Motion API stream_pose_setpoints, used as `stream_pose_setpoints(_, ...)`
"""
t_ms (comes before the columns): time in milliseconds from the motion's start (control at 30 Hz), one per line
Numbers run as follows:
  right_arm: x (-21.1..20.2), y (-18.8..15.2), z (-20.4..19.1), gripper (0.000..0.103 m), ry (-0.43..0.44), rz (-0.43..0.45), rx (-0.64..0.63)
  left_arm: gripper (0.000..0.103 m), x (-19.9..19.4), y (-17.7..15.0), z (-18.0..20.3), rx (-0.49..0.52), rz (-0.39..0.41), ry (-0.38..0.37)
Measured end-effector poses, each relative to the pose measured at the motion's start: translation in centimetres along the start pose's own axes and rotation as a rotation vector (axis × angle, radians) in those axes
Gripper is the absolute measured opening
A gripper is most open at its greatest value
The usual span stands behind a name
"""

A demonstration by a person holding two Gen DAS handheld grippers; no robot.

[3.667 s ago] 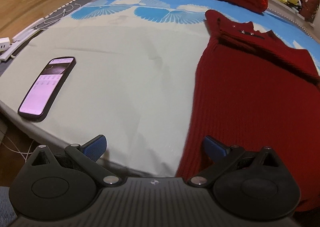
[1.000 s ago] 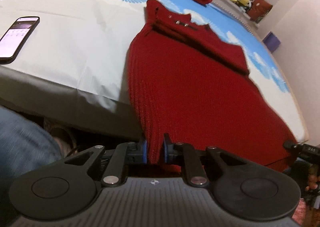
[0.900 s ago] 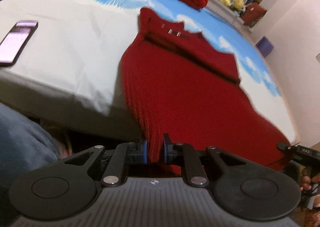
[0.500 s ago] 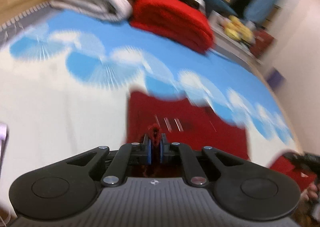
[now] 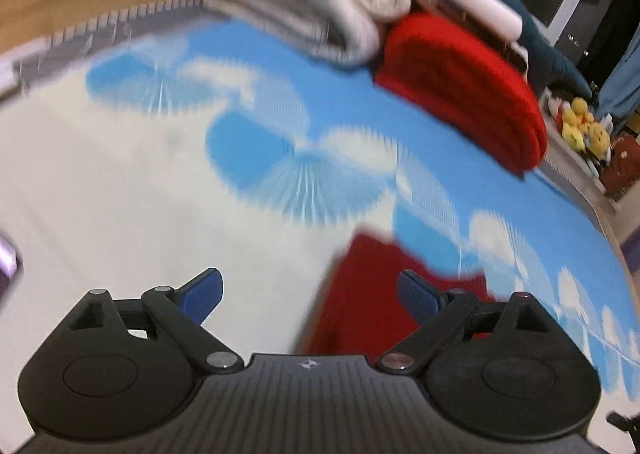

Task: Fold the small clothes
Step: 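Lift the hem with both grippers and fold it toward the collar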

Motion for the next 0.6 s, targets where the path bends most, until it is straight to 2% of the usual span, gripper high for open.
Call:
stream_pose_setpoints(100, -1.2, -2.2, 0.2, 0.085, -0.019, 0.018, -0.009, 0.096, 1.1, -3.4, -0.7, 0.049, -0.056, 0.029)
stream_pose_setpoints(200, -0.4, -3.4, 0.7, 0.086, -0.055, 0.020, -0.028, 0.096, 3.3, -5.2, -1.0, 0.114, -0.075, 0.041)
stream_pose_setpoints(267, 0.6, -3.4, 0.6, 0.085, -0.067, 0.028, -0.086, 0.096, 4.3, -5.9, -1.2, 0.114, -0.091, 0.038)
stream_pose_setpoints(300, 1.0, -3.5, 0.5, 0.085, -0.079, 0.032, -0.118, 0.092, 4.7, -6.0, -1.0, 0.108, -0.100, 0.027)
stream_pose_setpoints(333, 1.6, -3.4, 0.4, 0.084, -0.083, 0.027, -0.141, 0.083, 4.9, -6.2, -0.9, 0.105, -0.100, 0.021)
stream_pose_setpoints(367, 2.2, -3.2, 0.2, 0.062, -0.085, 0.012, -0.162, 0.047, 4.8, -6.4, -0.8, 0.105, -0.094, 0.005)
stream_pose_setpoints(400, 2.6, -3.1, 0.1, 0.037, -0.110, -0.006, -0.173, 0.015, 4.7, -5.9, -0.5, 0.103, -0.090, -0.025)
stream_pose_setpoints(433, 2.6, -2.8, 0.0, 0.014, -0.119, -0.002, -0.162, 0.015, 4.1, -5.3, -0.4, 0.090, -0.069, -0.014)
stream_pose_setpoints(500, 1.6, -2.5, -0.6, 0.014, -0.097, 0.029, -0.145, 0.014, 3.0, -4.4, -0.7, 0.058, -0.039, -0.022)
stream_pose_setpoints(600, 1.2, -1.9, -0.4, 0.014, -0.108, 0.053, -0.164, 0.015, 4.5, -4.0, -1.7, 0.032, -0.124, -0.016)
Point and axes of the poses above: each gripper's, at about its wrist camera, not at the fingertips, and x roughly the way its jaws point, z to its right, y to its top, the point moved 2 cm from there along x, roughly the way its jaws point, and after that the axes turned 9 degrees about y, right-handed, at the moved point
